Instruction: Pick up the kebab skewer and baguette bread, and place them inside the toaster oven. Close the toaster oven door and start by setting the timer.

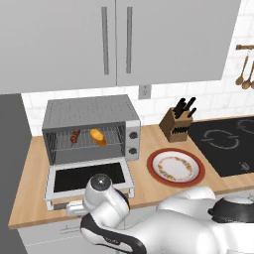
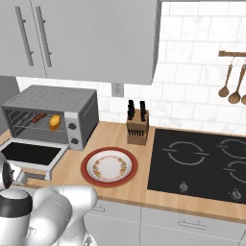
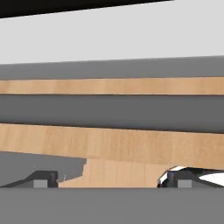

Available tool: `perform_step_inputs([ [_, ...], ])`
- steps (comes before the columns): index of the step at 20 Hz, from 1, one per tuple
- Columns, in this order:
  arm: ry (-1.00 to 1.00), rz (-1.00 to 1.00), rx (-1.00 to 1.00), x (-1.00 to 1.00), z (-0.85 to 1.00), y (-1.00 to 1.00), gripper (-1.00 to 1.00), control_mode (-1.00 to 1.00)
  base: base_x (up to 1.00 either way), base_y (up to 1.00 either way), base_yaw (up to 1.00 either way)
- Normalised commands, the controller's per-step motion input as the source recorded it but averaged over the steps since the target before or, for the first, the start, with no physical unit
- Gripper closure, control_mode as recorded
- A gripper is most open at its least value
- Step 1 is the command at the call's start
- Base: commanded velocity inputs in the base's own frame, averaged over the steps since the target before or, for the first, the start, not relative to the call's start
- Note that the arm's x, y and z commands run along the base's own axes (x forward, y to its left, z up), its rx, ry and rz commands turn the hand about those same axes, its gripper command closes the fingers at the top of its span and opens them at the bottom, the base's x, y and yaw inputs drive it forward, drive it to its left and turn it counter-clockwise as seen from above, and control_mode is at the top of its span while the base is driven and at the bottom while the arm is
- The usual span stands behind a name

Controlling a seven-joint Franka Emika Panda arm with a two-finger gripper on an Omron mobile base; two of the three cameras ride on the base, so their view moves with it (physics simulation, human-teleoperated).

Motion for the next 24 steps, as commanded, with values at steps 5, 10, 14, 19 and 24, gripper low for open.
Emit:
perform_step_inputs([
  [5, 0.00, 0.01, 0.00, 0.25, -0.04, 0.00, -1.00, -1.00, 0.00, 0.00, 0.00],
  [10, 0.00, 0.00, 0.00, 0.16, 0.00, 0.00, -1.00, -1.00, 0.00, 0.00, 0.00],
  [14, -0.01, 0.00, 0.00, 0.22, 0.00, 0.00, -1.00, -1.00, 0.00, 0.00, 0.00],
  [19, 0.00, 0.00, 0.00, 0.17, 0.10, -0.01, -1.00, -1.00, 0.00, 0.00, 0.00],
  [24, 0.00, 0.00, 0.00, 0.25, 0.10, -0.01, -1.00, -1.00, 0.00, 0.00, 0.00],
])
